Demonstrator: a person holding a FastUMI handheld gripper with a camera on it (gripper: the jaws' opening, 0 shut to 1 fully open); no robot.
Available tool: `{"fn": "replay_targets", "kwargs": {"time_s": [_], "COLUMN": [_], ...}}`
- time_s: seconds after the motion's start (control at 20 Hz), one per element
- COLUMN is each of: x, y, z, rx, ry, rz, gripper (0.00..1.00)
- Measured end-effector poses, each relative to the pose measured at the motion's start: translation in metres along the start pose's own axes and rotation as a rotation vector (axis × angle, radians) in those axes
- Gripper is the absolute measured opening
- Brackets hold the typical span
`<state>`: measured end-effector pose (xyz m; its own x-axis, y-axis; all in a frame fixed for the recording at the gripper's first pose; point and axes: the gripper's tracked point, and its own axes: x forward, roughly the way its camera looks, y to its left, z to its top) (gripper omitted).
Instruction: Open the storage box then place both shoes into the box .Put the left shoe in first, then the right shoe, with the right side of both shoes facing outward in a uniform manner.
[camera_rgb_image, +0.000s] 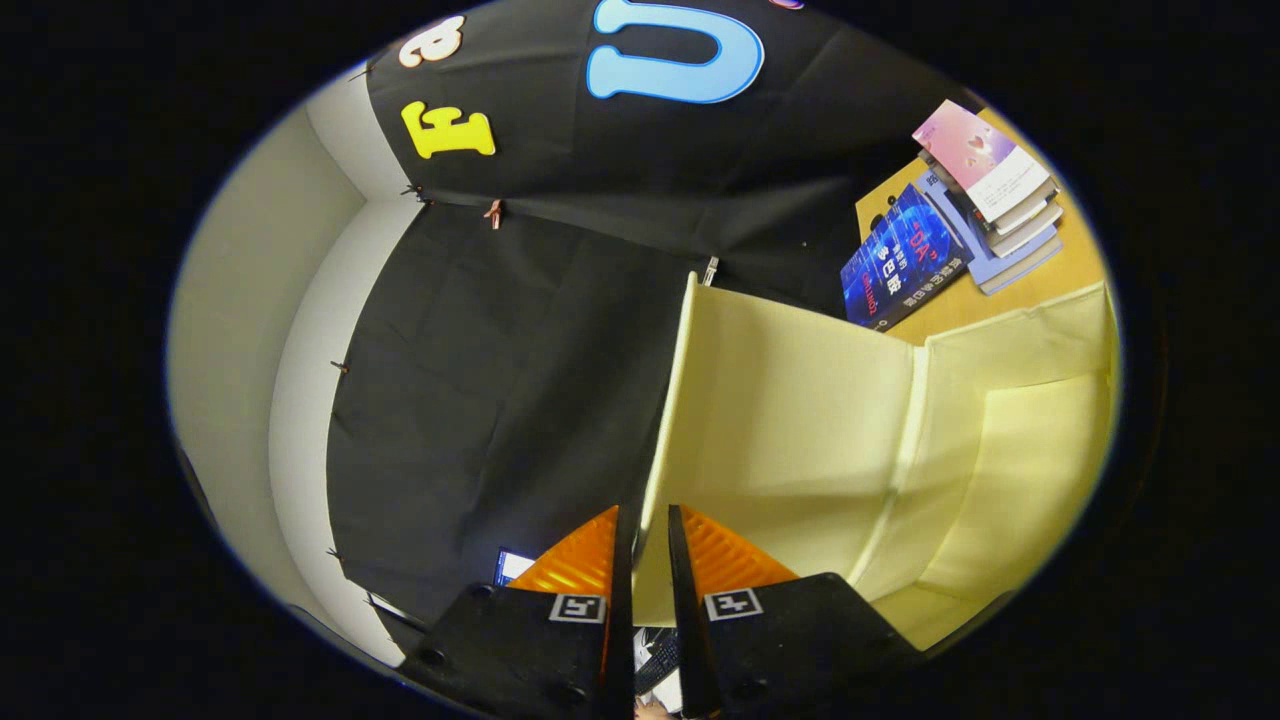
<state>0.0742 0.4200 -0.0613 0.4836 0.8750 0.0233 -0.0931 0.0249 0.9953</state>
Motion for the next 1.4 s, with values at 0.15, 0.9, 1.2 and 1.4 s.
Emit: {"fn": "replay_targets", "kwargs": {"time_s": [0.15, 0.9, 1.2, 1.4], "x": [0.007, -0.121, -0.241, -0.323], "y": [-0.004, -0.042, -0.105, -0.18], "z": [-0.003, 0.019, 0.02, 0.012], "rx": [0.012, -0.397, -0.507, -0.529], "ry": [0.012, -0.112, -0.156, -0.154], "rz": [-0.01, -0.302, -0.641, -0.912], "gripper": [0.31, 0.96, 0.97, 0.96]}}
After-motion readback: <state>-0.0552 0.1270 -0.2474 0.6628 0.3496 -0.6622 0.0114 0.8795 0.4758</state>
